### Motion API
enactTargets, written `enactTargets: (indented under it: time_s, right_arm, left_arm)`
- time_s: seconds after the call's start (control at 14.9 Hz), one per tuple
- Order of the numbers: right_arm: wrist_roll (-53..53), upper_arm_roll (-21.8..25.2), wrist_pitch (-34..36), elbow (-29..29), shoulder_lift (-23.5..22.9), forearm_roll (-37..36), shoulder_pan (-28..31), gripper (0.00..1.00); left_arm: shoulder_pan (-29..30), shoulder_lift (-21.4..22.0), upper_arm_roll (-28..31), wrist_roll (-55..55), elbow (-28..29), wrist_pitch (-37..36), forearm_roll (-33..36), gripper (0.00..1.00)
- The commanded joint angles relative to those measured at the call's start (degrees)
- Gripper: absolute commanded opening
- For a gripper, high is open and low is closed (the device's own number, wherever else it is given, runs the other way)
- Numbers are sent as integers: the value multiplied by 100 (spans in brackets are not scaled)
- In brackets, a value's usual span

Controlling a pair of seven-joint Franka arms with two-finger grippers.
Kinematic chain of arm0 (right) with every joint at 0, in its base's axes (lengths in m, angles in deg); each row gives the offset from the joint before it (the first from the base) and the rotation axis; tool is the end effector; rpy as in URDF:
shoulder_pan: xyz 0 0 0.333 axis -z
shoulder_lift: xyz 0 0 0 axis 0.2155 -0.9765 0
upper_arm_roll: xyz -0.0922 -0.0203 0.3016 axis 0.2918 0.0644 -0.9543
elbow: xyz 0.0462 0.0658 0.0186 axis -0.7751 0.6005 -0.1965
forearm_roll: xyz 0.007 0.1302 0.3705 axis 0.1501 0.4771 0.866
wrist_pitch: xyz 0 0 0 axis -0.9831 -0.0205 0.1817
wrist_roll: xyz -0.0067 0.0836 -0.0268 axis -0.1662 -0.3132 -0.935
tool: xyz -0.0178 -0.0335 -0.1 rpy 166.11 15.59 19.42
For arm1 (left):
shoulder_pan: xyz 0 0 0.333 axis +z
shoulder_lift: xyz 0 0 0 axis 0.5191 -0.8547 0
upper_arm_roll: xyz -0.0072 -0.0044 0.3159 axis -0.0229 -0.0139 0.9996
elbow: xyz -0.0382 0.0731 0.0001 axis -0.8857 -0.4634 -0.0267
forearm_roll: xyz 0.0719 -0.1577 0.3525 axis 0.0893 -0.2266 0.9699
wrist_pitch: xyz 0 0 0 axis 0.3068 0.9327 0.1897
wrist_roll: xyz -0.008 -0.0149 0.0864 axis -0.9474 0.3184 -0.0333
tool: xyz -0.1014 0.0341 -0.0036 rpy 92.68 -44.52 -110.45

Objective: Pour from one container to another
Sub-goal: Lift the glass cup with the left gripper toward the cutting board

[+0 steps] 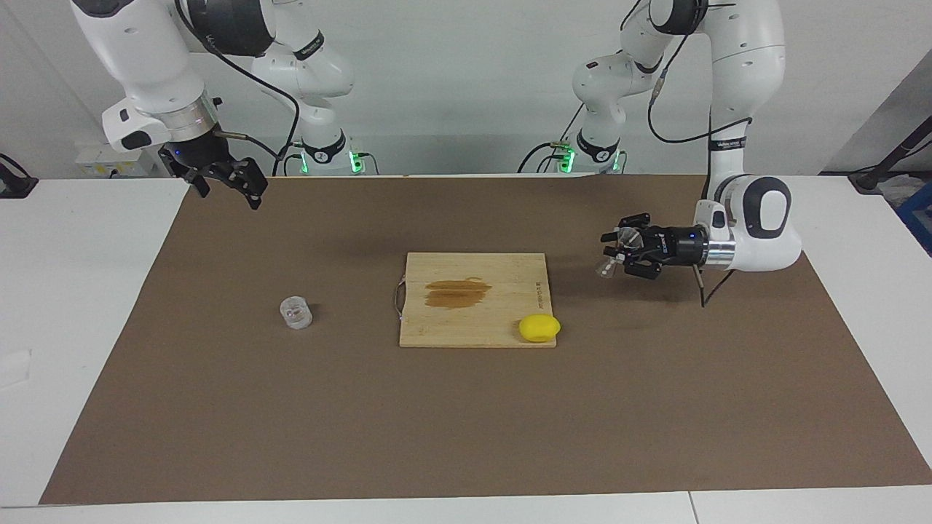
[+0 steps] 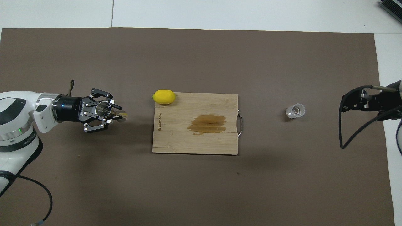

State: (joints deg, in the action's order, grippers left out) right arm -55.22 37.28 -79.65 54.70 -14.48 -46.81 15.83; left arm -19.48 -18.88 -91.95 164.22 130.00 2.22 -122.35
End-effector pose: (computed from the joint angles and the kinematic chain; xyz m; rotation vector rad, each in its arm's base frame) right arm 0.5363 0.0007 0.6033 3.0590 -0.4249 -0.0740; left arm 0.5520 -0.0545 0.3426 1.1581 -1.2390 1.0312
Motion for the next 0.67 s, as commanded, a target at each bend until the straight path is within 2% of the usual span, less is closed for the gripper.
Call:
enactTargets:
  time_s: [0.0, 0.2, 0.61]
  right_arm:
    - [-92, -21, -55, 118, 113, 132, 74, 100]
    - [-92, -21, -55, 118, 113, 141, 74, 100]
    - [-92, -21, -55, 118, 113, 141, 74, 100]
  left_arm:
    - [-624, 328, 86, -33, 432, 436, -457, 31]
    - [-1309, 381, 77, -24, 722, 1042, -1089, 33]
    - [-2646, 319, 77, 28, 723, 2343, -2303, 34]
